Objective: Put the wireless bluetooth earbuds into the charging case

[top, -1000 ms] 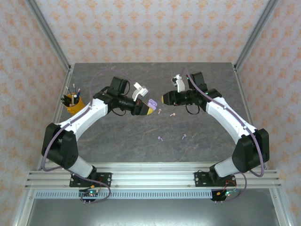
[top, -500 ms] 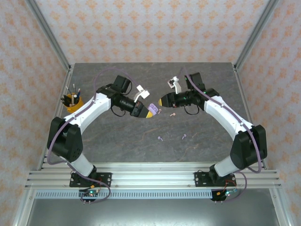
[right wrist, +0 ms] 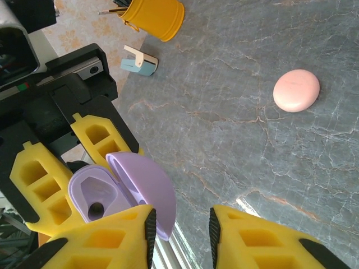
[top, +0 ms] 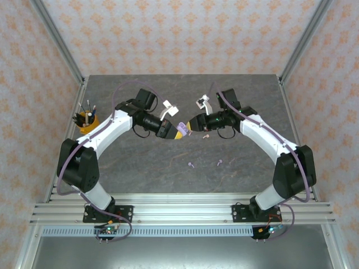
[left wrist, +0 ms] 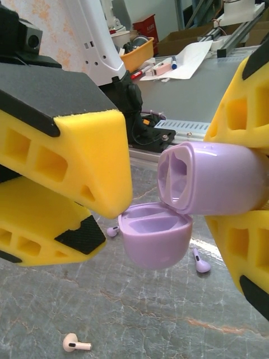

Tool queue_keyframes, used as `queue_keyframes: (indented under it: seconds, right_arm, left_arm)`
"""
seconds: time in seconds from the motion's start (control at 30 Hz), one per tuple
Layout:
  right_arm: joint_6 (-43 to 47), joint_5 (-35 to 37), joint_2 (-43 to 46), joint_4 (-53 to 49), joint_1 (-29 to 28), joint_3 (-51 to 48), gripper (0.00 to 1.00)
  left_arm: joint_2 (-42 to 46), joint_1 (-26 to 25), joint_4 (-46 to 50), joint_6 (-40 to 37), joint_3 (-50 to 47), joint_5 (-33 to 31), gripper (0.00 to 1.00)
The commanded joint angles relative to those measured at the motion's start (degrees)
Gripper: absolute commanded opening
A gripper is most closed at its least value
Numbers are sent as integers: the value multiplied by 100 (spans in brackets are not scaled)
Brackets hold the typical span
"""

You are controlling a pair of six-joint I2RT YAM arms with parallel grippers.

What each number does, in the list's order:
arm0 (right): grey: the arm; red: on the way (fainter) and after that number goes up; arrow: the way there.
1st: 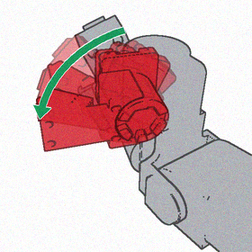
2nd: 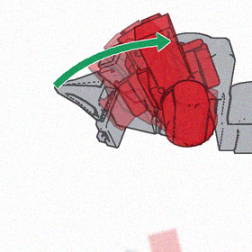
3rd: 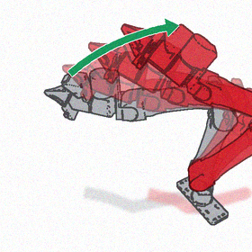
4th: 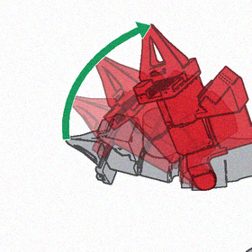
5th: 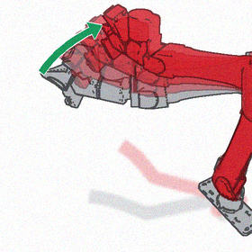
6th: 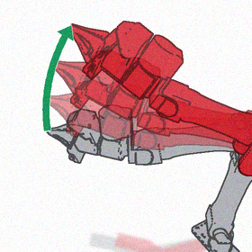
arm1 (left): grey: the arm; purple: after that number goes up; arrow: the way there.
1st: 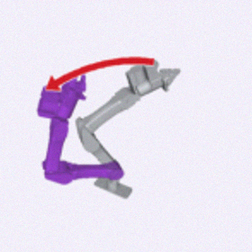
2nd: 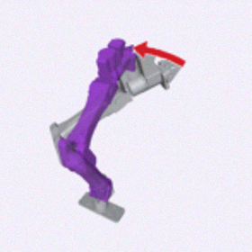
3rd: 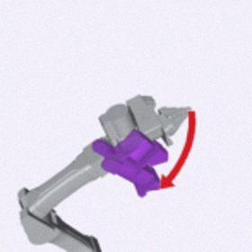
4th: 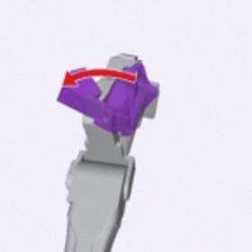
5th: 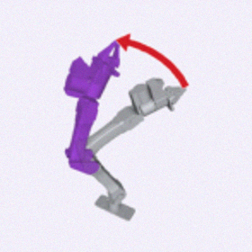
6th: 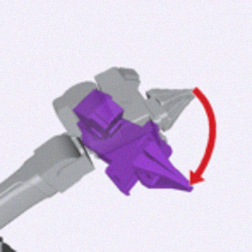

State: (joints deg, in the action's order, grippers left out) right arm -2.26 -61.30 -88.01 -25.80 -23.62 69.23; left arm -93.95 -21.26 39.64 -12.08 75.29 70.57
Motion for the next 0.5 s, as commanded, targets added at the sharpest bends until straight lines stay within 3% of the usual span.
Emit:
queue_keyframes:
  seconds: [0.0, 0.47]
  right_arm:
    - [63, -27, -101, 149, -85, -15, 31]
    - [204, -103, -25, 31, -144, -56, 31]
  left_arm:
    - [-60, 16, -114, 25, 248, 89, 0]
    - [-173, 16, 92, -146, 345, 198, 0]
